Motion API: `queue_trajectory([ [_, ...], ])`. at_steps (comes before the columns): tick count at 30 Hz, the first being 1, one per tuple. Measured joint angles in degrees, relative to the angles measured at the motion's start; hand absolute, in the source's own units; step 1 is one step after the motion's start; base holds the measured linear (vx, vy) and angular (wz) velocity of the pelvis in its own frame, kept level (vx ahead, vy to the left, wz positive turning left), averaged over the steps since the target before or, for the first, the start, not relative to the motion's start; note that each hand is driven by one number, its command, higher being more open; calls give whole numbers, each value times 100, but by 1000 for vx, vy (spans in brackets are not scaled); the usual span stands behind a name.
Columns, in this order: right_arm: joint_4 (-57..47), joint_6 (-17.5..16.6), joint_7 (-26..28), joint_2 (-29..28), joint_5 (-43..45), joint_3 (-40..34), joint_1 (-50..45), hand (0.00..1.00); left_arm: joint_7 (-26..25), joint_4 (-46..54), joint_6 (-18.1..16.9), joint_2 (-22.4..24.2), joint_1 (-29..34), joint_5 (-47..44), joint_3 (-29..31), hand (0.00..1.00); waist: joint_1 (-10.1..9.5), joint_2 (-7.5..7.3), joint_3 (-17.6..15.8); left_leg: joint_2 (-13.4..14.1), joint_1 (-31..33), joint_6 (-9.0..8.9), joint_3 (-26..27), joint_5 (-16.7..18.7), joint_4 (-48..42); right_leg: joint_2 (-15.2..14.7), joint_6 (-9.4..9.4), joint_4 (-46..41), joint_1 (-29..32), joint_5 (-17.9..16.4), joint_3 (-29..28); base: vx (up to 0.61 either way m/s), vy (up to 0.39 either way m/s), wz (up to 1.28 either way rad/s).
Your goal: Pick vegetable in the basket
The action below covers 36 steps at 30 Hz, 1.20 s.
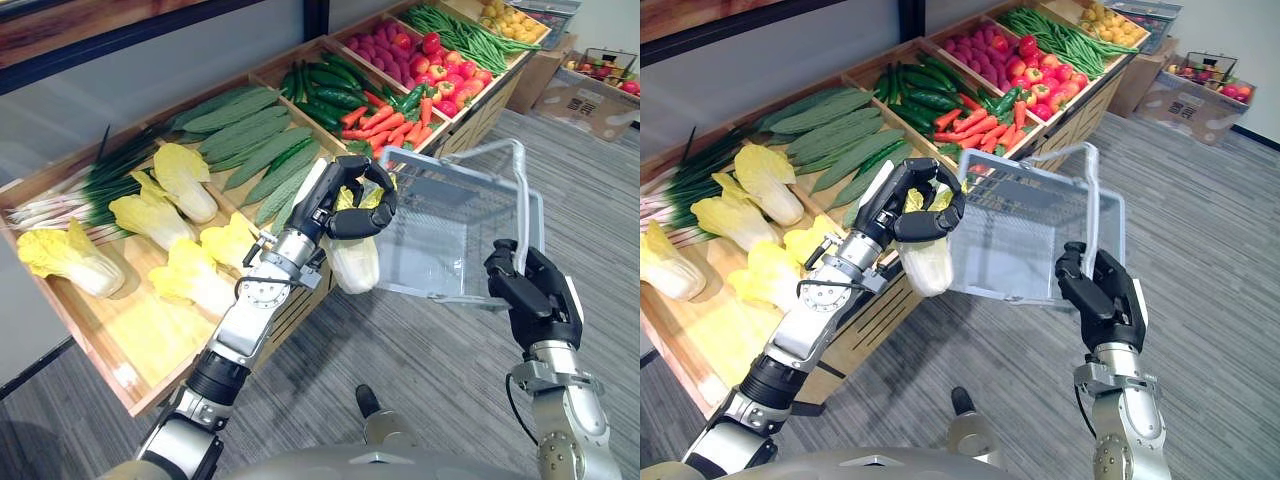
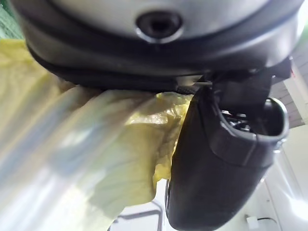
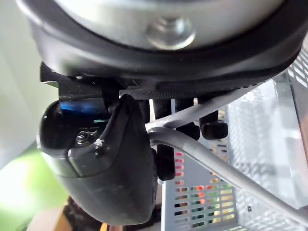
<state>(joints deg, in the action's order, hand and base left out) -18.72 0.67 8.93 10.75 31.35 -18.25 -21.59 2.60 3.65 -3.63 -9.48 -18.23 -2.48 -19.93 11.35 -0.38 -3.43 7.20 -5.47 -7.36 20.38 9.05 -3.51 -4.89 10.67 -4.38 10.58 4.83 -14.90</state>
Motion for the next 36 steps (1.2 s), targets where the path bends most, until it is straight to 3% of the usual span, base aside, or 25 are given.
queue_trajectory([
  [10,-402,2,247,754,611,404,-375,0,-134,-605,6,7,-335,3,-66,0,3,-20,0,19,33,-1,-3,22,-70,11,63,0,-1,39,-91,-2,-3,0],
  [14,-403,1,247,754,848,472,-447,0,-215,-770,8,-11,-755,10,-110,0,10,-19,1,46,166,1,-79,101,-278,-7,63,0,11,38,-71,-15,-14,7],
  [17,-403,2,256,746,1012,602,-473,0,-302,-805,7,-29,-1038,7,-119,0,133,-19,1,37,319,30,-220,146,-449,-76,63,0,10,38,60,-23,0,18],
  [23,-410,3,734,632,1275,1484,-525,0,-380,-805,3,210,-1490,-8,-404,0,152,-19,1,22,415,52,-330,172,-575,-126,51,0,-14,31,140,-24,1,9],
  [31,-454,3,823,632,1300,1670,-549,0,-386,-801,-5,304,-1657,-197,-462,0,176,-16,2,51,419,33,-374,194,-664,-108,-57,1,-63,-40,194,-9,-4,2],
  [36,-450,3,823,635,1351,1825,-546,0,-395,-746,-12,302,-1781,-207,-506,0,177,-17,3,166,421,13,-207,397,-984,1,-68,-14,-74,-38,38,16,12,-18],
])
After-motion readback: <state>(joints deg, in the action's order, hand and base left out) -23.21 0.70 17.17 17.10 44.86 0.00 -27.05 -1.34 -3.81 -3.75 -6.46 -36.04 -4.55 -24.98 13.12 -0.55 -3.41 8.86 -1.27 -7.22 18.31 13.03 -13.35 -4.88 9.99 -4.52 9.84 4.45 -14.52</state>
